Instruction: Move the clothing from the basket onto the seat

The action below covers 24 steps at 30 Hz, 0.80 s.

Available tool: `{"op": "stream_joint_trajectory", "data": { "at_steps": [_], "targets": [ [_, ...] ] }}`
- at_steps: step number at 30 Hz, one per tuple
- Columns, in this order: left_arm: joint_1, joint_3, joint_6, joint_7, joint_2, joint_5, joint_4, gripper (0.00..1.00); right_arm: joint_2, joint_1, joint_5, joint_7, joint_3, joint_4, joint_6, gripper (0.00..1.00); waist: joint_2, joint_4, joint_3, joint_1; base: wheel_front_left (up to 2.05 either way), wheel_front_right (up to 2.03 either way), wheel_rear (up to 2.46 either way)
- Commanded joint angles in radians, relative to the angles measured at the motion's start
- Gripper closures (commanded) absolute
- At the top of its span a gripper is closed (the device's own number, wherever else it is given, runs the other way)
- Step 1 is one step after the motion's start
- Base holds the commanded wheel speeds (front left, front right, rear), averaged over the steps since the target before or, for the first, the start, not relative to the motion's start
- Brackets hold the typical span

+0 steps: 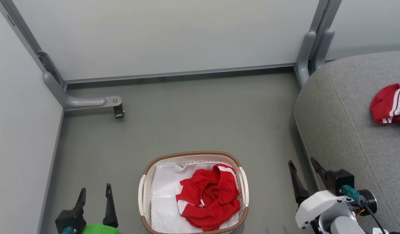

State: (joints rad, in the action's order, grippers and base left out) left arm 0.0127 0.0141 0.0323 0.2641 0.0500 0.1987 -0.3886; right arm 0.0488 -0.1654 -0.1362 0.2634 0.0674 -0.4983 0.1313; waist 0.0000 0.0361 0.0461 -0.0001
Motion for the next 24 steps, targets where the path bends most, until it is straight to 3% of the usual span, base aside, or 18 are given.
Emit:
{"op": "stream_joint_trajectory", "data": {
  "at_steps": [1, 14, 24],
  "targets": [
    [0.018, 0.001, 0.003, 0.000, 0.001, 0.006, 0.007, 0.00, 0.005, 0.019, -0.008, 0.002, 0.000, -0.004, -0.001, 0.00, 0.0000, 0.002, -0.016, 0.0001, 0.00, 0.00, 0.00],
    [0.017, 0.017, 0.011, 0.000, 0.002, 0.017, 0.017, 0.00, 0.004, 0.004, -0.004, 0.002, 0.015, 0.004, -0.001, 0.00, 0.0000, -0.010, -0.003, 0.0001, 0.00, 0.00, 0.00],
    [-0.116, 0.120, 0.027, 0.001, 0.002, 0.074, -0.055, 0.00, 0.004, -0.091, -0.025, 0.002, 0.002, 0.088, -0.001, 0.00, 0.0000, -0.043, 0.179, 0.0001, 0.00, 0.00, 0.00]
  ]
}}
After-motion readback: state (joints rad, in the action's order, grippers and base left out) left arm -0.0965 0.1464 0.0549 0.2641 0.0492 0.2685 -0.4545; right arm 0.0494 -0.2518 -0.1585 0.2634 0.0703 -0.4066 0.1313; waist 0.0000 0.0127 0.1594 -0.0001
